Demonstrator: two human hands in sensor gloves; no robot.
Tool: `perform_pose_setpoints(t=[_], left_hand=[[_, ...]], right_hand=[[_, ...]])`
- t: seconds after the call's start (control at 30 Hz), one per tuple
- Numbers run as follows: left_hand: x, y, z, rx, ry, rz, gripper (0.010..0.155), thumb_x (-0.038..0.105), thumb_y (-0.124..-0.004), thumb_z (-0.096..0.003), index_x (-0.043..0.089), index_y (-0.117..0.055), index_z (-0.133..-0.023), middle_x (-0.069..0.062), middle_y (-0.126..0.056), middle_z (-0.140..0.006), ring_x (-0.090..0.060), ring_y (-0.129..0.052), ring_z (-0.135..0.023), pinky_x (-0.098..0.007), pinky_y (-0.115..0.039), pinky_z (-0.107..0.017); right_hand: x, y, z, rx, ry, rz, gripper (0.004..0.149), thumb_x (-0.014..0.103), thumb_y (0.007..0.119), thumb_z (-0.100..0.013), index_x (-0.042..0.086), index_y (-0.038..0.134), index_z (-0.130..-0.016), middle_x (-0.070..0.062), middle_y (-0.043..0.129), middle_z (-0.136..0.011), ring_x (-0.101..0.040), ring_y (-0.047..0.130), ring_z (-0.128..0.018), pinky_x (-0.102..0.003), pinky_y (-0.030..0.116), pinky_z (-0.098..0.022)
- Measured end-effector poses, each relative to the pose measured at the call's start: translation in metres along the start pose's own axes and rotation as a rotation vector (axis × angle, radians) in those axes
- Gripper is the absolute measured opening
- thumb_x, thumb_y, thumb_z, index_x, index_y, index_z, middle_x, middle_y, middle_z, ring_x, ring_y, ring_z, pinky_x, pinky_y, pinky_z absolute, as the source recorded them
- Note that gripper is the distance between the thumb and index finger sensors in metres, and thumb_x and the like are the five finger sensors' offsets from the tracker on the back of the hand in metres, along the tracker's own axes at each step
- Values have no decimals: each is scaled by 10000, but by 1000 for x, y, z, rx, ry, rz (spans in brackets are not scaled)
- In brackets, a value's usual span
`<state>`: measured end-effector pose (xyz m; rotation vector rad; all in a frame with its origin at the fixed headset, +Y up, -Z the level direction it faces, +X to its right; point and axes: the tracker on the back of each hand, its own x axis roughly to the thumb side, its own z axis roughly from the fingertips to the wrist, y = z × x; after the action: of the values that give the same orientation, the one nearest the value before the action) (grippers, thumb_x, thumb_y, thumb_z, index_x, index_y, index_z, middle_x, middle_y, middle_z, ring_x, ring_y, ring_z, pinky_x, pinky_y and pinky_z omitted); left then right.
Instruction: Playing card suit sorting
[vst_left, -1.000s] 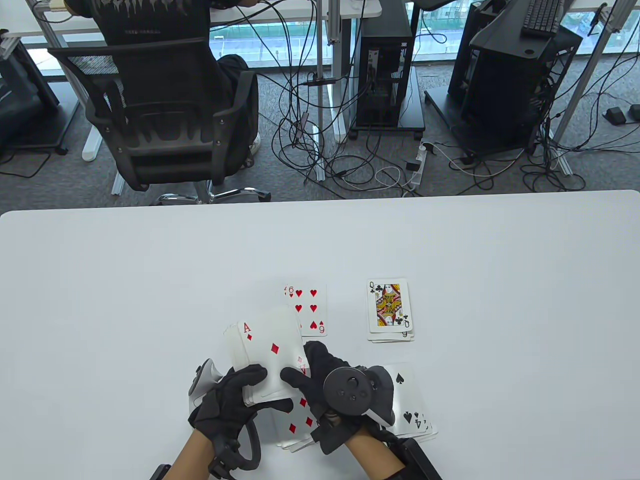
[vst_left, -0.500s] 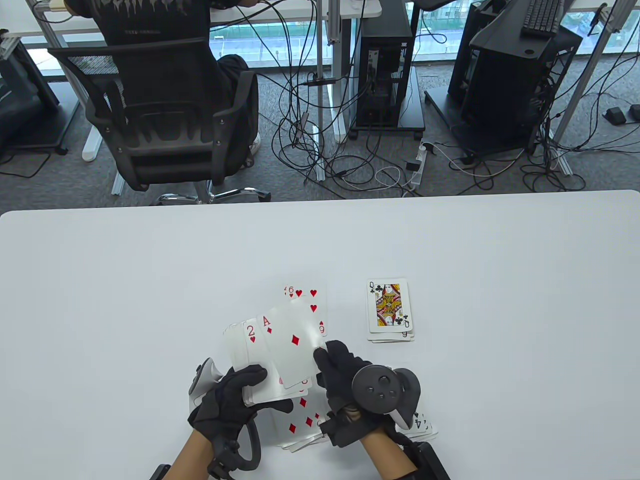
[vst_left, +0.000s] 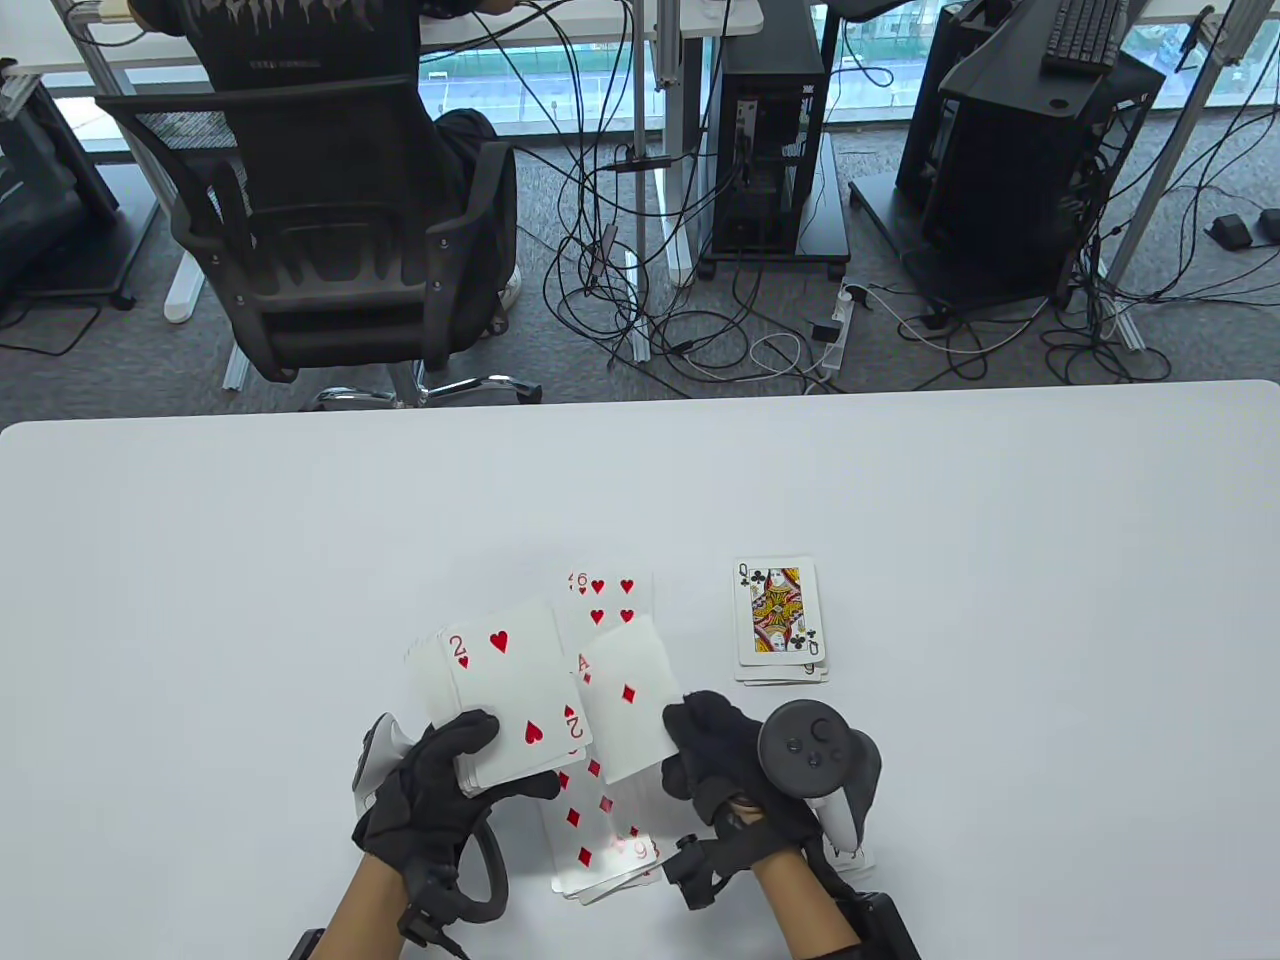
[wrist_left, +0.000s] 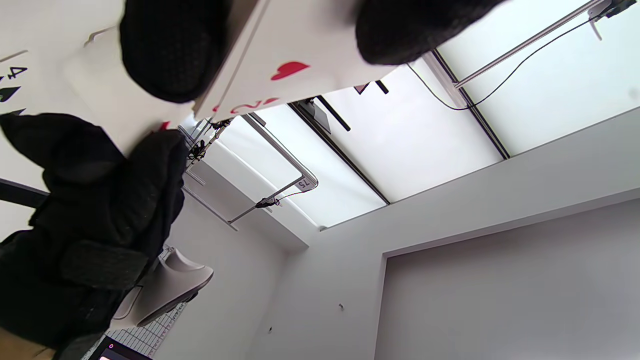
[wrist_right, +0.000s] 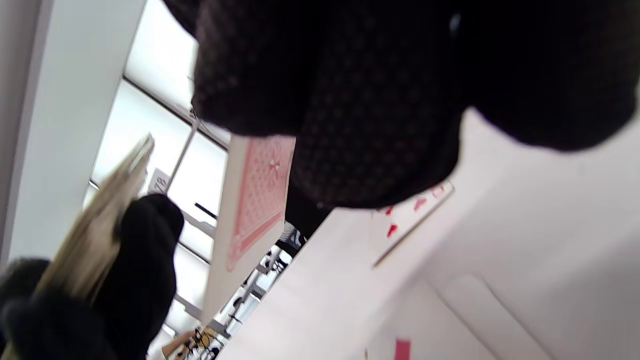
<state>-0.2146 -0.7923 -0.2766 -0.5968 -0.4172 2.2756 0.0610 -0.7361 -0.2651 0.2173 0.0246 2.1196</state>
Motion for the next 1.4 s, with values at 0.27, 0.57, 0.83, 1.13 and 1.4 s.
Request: perform_pose_setpoints(t=[0.27, 0.57, 0.83, 1.13, 1.4], left_hand=[[1, 1, 1, 3, -8, 1, 575, 431, -684, -633, 359, -353, -1098, -10, -501, -1160, -351, -706, -1024, -467, -810, -587], [1, 0, 1, 10, 0, -1, 576, 432, -684, -633, 358, -352, -1098, -12, -500, -1160, -353, -705, -1024, -468, -810, -586], [0, -1, 2, 15, 11, 1, 576, 431, -684, -633, 356, -352, -1098, -12, -499, -1159, -354, -705, -1023, -468, -810, -586], [-1, -2, 1, 11, 22, -7, 576, 430, -685, -633, 355, -353, -1098, -14, -501, -1159, -356, -704, -1023, -470, -808, -586], [-7, -3, 0, -8, 66, -44, 575, 427, -688, -632, 353, -358, -1098, -16, -502, -1158, -357, -704, -1022, -473, -807, -585]], right_hand=[[2, 41, 5, 352, 154, 345, 429, 213, 668, -552, -187, 760, -678, -28, 933, -260, -217, 994, -161, -403, 885, -124], [7, 71, 10, 455, 136, 713, 452, 248, 673, -556, -185, 773, -642, -32, 933, -247, -226, 992, -158, -416, 880, -128], [13, 83, 12, 461, 102, 861, 474, 268, 678, -556, -192, 762, -628, -30, 925, -240, -218, 982, -139, -413, 875, -121], [14, 66, 5, 432, 123, 772, 501, 300, 675, -560, -179, 766, -679, -48, 925, -270, -239, 978, -171, -432, 867, -151], [32, 20, 7, -53, -199, 256, 497, 286, 627, -568, -165, 722, -754, -91, 931, -391, -292, 981, -302, -468, 863, -244]])
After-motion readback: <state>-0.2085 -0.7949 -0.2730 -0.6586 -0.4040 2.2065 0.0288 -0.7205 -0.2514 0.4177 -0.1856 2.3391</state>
